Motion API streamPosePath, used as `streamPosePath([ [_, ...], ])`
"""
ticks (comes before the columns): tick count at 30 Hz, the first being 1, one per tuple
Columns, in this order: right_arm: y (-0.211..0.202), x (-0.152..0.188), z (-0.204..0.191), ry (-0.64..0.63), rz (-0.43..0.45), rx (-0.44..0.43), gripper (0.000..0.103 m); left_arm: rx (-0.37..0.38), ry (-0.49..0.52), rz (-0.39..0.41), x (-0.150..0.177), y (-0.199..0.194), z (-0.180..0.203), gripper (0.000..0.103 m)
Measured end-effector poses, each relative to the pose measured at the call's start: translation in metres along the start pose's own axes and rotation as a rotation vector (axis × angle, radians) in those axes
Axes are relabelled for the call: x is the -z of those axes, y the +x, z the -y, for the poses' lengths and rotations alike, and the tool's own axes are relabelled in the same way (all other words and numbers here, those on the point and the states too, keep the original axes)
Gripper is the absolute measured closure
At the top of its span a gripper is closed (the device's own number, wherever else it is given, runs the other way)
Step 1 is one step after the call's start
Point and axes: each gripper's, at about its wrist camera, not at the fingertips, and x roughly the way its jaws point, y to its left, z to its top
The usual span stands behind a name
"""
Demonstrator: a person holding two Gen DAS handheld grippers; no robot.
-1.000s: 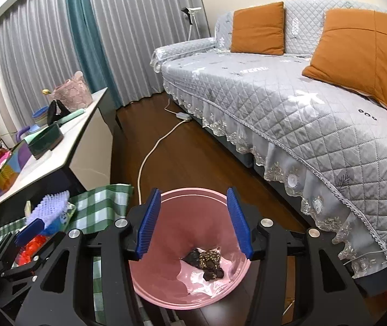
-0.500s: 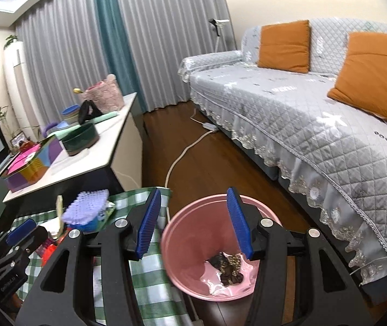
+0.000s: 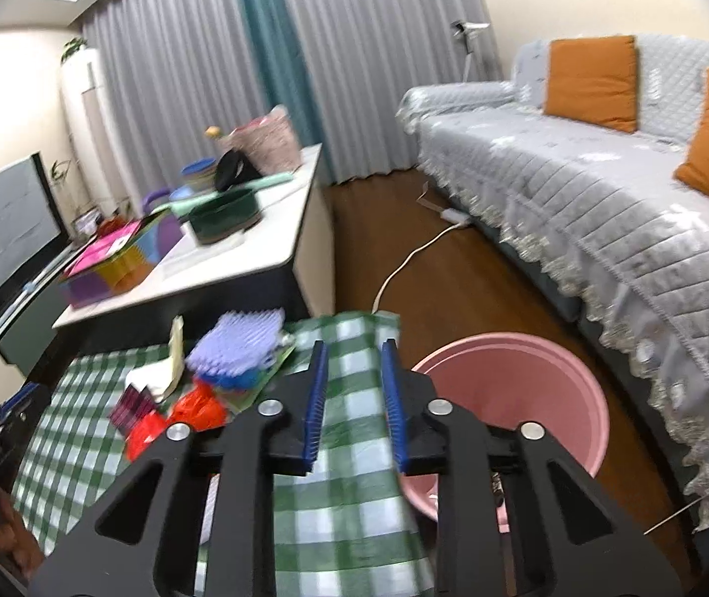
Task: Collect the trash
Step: 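Grasp the pink patterned box with the left tool while the right tool grasps the red plastic bag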
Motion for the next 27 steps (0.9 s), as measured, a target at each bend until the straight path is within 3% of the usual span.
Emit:
streamPosePath([
  [5, 0.02, 0.013, -0.025, -0.03, -0.05, -0.054, 0.081, -0.076, -0.066, -0.025, 0.013, 0.006, -0.045, 0.072],
  [10, 0.039, 0.02, -0.049, -0.057, -0.074, -0.095, 0.08, -0.108, -0.096, -0.043, 0.024, 0.011, -0.067, 0.072],
  [21, 0.079, 0.032, -0.083, -0.1, -0.139, -0.171, 0.076, -0.099, -0.08, -0.082, 0.035, 0.046, -0.071, 0.072],
  [27, 0.099, 0.036, -0.09, -0.103, -0.183, -0.2, 0.063, -0.119, -0.094, -0.125, 0.041, 0.076, -0.08, 0.071],
])
